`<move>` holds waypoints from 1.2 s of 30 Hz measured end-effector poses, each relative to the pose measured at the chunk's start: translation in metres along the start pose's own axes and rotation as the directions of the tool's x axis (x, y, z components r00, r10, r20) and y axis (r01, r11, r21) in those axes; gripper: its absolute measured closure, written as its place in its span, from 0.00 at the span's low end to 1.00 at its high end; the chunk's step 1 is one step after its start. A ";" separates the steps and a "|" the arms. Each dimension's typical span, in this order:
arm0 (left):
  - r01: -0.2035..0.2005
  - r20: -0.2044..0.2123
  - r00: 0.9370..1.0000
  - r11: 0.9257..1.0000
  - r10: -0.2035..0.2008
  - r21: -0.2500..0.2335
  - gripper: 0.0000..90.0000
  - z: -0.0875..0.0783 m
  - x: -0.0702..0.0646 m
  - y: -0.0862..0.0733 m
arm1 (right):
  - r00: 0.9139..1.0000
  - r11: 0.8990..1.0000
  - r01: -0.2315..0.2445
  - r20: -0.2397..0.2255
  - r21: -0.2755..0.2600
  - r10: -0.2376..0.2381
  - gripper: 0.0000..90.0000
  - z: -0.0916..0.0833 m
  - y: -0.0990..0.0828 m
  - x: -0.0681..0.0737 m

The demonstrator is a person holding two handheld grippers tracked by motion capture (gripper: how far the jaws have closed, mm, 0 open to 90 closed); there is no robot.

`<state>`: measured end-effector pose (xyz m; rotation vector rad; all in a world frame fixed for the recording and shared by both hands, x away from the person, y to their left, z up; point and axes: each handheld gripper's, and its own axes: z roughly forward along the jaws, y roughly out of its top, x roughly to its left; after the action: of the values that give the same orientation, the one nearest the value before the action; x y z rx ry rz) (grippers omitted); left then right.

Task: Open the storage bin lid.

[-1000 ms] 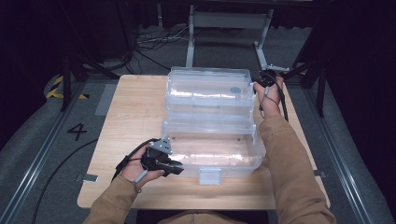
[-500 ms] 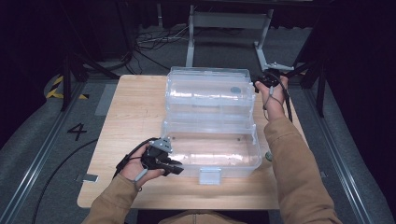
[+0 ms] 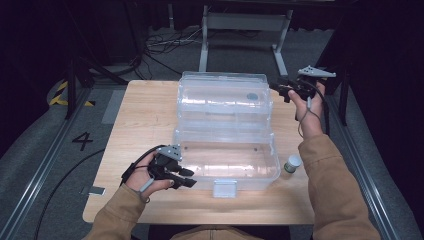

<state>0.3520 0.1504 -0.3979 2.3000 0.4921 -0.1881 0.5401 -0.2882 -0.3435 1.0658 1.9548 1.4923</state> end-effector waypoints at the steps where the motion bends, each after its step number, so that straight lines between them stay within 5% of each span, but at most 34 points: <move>1: 0.000 0.000 1.000 1.000 0.000 0.000 0.68 0.000 0.000 0.000 | 1.000 1.000 0.000 0.000 0.000 0.000 0.56 0.000 0.000 0.000; 9: 0.007 -0.041 0.999 0.999 -0.009 -0.043 0.62 -0.018 -0.001 0.002 | 0.998 0.997 0.060 -0.003 -0.055 -0.061 0.52 -0.047 -0.006 0.016; 17: 0.038 -0.078 0.996 0.996 -0.044 -0.084 0.61 -0.035 0.004 -0.003 | 0.997 0.994 0.055 -0.047 -0.096 -0.060 0.46 -0.087 -0.025 0.023; 19: 0.042 -0.091 0.995 0.995 -0.051 -0.094 0.60 -0.040 0.004 -0.003 | 0.998 0.993 0.053 -0.027 -0.109 -0.056 0.46 -0.094 -0.033 0.023; 22: 0.043 -0.102 0.993 0.994 -0.054 -0.104 0.60 -0.045 0.005 -0.004 | 0.997 0.994 0.079 -0.019 -0.070 -0.081 0.46 -0.098 -0.037 0.020; 25: 0.055 -0.115 0.991 0.992 -0.068 -0.112 0.60 -0.050 0.007 -0.005 | 0.998 0.994 0.047 -0.046 -0.096 -0.051 0.43 -0.108 -0.039 0.017; 30: 0.105 -0.162 0.979 0.986 -0.126 -0.130 0.58 -0.057 0.015 -0.008 | 0.996 0.993 0.050 -0.063 -0.107 -0.057 0.39 -0.122 -0.039 0.019; 36: 0.156 -0.209 0.959 0.973 -0.190 -0.171 0.53 -0.068 0.025 -0.014 | 0.998 0.994 0.046 0.043 -0.095 -0.042 0.38 -0.133 -0.043 0.022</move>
<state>0.3679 0.2148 -0.3668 2.1367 0.7977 0.0255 0.4152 -0.3541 -0.3417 0.9985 1.8470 1.5126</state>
